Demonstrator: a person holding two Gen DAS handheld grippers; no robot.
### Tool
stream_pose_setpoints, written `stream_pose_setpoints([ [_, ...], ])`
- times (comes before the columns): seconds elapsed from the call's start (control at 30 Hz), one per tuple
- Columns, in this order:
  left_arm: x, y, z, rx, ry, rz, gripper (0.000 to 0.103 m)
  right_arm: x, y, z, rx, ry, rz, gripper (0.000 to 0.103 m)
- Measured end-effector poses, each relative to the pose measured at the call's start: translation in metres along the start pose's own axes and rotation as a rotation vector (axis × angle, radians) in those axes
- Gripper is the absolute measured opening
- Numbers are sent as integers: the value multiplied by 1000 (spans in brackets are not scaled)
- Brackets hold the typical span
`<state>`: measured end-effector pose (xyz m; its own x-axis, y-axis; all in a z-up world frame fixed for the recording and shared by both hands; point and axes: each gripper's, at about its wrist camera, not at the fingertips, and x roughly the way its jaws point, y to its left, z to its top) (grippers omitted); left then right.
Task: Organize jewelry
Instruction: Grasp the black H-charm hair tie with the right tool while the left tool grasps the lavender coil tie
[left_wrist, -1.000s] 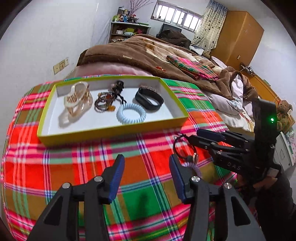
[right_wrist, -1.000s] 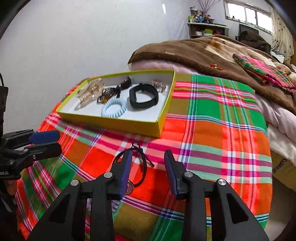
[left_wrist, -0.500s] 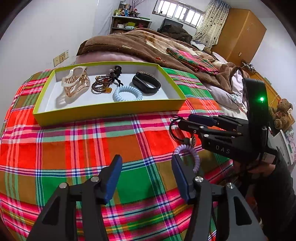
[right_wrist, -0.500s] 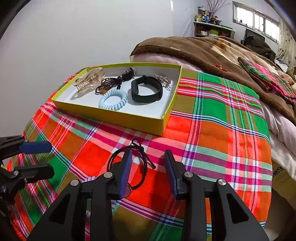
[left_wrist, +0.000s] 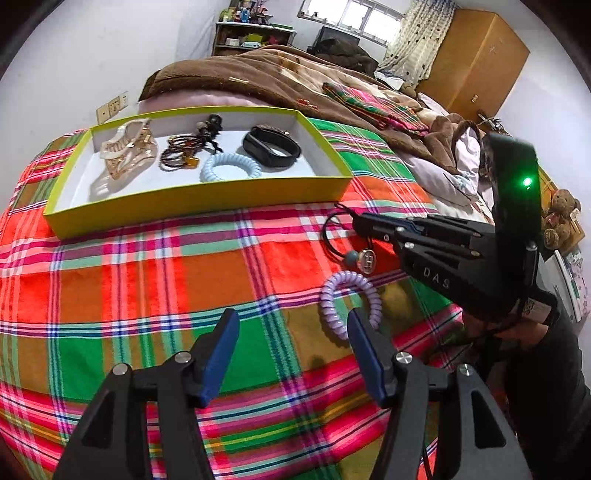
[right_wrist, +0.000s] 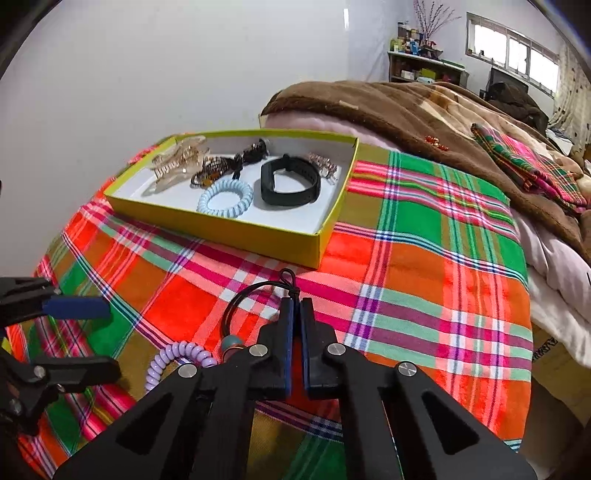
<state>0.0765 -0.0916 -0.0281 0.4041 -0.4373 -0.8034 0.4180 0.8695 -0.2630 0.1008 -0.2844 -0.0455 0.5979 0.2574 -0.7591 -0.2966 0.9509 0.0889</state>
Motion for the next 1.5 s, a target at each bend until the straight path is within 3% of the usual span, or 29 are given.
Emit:
stream_pose_setpoints([
  [0.5, 20, -20, 6, 25, 29, 57, 63, -48, -19, -6, 88, -136, 18, 2],
  [0.7, 26, -29, 8, 51, 29, 118, 63, -62, -22, -11, 107, -166, 27, 2],
  [0.9, 36, -43, 6, 145, 48, 243, 63, -70, -24, -16, 119, -186, 39, 2],
  [1.2, 35, -45, 7, 135, 58, 259, 63, -79, -26, -20, 134, -210, 47, 2],
  [1.37, 35, -50, 5, 146, 46, 248, 49, -81, -28, -22, 142, -210, 46, 2],
  [1.43, 35, -53, 5, 154, 49, 231, 36, -82, -28, -23, 142, -212, 46, 2],
  [1.5, 35, -56, 4, 172, 47, 233, 31, -84, -28, -23, 143, -216, 44, 2],
])
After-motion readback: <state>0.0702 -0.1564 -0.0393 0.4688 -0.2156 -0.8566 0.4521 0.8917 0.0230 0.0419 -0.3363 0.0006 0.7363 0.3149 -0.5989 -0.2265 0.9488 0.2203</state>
